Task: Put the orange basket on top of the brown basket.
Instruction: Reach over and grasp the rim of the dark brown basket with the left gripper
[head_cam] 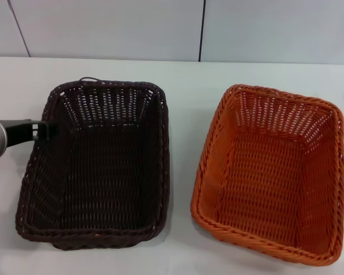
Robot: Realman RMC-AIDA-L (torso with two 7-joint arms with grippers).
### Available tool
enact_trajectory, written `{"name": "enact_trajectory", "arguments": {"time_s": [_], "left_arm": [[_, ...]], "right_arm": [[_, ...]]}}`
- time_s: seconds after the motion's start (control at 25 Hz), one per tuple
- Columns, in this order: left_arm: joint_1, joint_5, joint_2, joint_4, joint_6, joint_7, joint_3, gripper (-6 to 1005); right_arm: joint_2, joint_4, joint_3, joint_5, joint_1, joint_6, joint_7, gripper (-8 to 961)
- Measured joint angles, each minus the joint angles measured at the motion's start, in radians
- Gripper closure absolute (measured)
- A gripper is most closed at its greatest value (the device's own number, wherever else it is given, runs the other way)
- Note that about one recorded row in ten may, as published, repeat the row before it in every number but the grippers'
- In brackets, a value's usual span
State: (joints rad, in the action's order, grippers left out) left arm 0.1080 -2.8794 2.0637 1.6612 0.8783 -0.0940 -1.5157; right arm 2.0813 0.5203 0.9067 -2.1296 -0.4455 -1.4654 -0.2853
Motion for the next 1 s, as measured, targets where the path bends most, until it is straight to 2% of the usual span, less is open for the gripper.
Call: {"name": "enact_trajectory", "arguments": {"time_s": [1.0], "left_arm": [[-0.018, -0.010, 0.001, -0.023, 0.022, -0.038, 0.073, 502]], "right_arm": [[-0.003, -0.006, -0.002, -0.001, -0.002, -0.003, 0.050, 317]]}}
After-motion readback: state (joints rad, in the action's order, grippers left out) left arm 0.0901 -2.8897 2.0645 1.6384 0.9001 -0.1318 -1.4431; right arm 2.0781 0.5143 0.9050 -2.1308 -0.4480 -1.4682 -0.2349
